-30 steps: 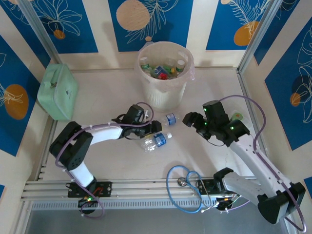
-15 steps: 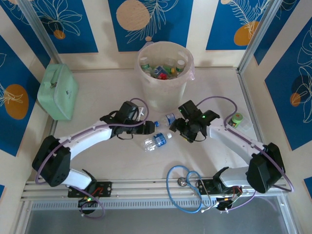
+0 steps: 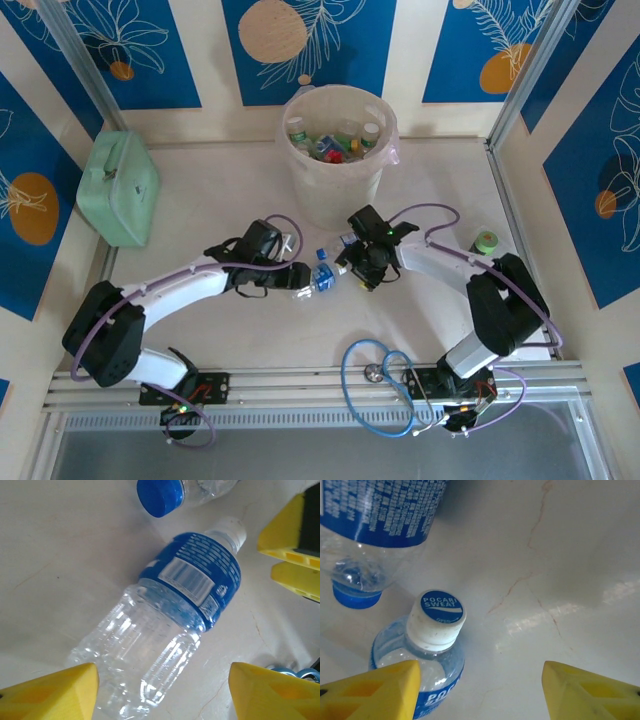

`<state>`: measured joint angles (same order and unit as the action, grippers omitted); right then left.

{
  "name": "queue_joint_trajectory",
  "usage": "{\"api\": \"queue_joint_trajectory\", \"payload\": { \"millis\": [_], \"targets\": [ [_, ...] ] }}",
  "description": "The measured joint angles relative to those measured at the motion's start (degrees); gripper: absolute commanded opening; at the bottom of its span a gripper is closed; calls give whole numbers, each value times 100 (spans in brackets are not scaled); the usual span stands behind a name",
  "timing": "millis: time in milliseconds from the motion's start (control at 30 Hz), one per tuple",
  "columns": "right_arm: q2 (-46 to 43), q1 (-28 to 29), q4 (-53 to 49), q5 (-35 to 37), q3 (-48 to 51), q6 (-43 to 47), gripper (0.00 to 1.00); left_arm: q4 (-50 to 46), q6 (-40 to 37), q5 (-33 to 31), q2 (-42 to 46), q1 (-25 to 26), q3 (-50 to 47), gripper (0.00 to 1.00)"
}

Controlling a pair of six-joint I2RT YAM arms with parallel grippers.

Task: Put the plastic bottles in the bin

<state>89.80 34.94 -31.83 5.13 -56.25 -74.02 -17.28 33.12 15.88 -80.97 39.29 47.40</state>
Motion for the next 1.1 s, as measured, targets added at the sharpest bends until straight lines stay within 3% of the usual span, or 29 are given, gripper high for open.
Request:
{"api": "queue_joint_trajectory", "payload": {
  "millis": [533,767,1100],
  "targets": [
    [610,0,844,-26,-50,-146,61,48,-7,214,-151,50,0,67],
    [815,70,1067,-90,-66,-144,65,33,-11,258,-166,50,0,67],
    [669,105,992,-85,-83,-118,67,-516,-479,426,-439,131,352,83]
  ]
}}
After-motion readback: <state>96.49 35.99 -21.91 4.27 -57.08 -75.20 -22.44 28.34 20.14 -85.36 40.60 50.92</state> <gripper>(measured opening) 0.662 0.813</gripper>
